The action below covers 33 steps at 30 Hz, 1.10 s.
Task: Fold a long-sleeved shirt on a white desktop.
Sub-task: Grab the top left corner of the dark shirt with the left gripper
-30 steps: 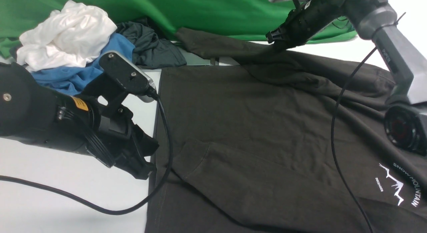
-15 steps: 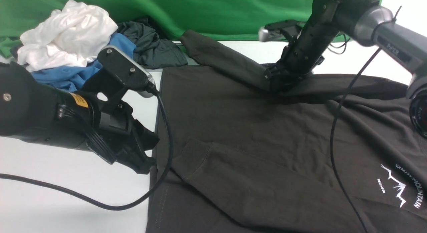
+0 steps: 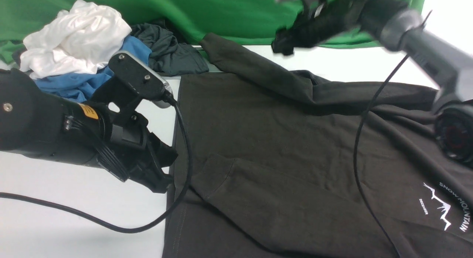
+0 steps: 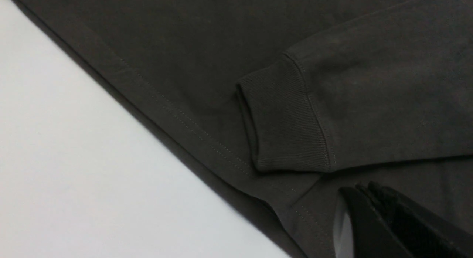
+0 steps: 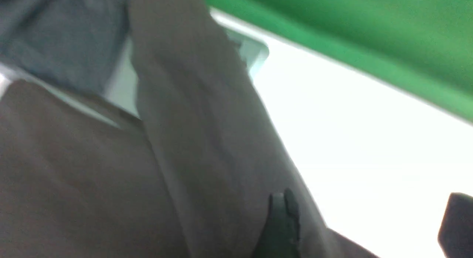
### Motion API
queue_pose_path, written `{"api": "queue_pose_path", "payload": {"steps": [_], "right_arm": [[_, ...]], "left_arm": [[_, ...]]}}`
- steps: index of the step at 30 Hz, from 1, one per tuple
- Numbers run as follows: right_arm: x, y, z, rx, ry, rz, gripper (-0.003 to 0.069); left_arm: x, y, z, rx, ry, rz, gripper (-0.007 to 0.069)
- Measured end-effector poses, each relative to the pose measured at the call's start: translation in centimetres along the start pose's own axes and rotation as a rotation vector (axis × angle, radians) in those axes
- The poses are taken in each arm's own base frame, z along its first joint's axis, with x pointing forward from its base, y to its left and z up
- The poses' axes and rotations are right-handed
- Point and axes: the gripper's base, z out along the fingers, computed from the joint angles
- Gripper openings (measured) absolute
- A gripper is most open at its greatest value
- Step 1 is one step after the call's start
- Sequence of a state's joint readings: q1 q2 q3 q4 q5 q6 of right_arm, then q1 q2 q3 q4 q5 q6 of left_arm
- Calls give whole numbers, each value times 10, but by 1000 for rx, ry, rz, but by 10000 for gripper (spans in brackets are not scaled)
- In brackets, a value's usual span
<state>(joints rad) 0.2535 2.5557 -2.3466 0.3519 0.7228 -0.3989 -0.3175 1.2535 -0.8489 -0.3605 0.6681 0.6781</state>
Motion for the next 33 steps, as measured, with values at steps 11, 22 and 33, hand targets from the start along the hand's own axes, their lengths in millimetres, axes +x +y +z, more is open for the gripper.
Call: {"api": "queue_pose_path", "payload": {"steps": [11,22,33], "right_arm": [[23,4,36,-27,-7,-53,418],[18,17,35,-76,-29,-62,136],[-5,22,14,-117,-46,-98,52]], "left_arm": [[1,-1,0,10,8,-3,20],[1,-1,0,10,8,-3,20],[1,-1,0,11,9,-3,20]]}}
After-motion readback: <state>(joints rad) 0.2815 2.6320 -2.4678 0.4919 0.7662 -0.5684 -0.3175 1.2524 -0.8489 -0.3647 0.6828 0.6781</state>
